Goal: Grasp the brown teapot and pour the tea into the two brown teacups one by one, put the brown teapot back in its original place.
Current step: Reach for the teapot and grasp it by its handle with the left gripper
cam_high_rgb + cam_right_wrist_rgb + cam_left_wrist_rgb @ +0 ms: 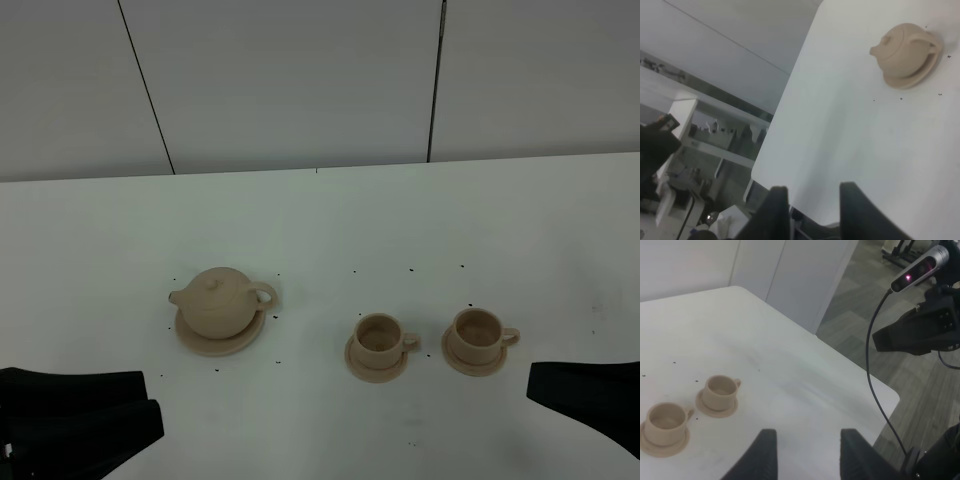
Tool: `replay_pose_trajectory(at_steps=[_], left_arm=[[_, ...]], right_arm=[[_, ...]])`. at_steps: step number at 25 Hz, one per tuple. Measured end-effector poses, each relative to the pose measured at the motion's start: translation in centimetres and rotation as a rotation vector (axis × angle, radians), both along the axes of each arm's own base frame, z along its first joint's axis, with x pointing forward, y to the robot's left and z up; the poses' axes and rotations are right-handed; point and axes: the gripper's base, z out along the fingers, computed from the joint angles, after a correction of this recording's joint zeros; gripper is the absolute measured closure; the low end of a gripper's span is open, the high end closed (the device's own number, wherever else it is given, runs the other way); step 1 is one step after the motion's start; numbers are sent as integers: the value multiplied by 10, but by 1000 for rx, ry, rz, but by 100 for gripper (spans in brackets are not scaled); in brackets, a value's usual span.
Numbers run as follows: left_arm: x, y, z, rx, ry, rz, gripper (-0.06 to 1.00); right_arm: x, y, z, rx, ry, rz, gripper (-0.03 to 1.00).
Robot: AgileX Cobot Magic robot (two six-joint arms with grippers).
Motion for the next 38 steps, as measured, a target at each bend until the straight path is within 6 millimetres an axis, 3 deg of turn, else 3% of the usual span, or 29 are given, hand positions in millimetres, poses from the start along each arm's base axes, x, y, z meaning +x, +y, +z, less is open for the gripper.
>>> replay_pose_trajectory(at_steps=[23,38], left_arm=[[0,0,0,0,0,0,57],[0,0,0,0,1,-3,57]], right_arm=[[-1,0,0,2,1,8,72],[-8,4,1,2,-17,108,72]])
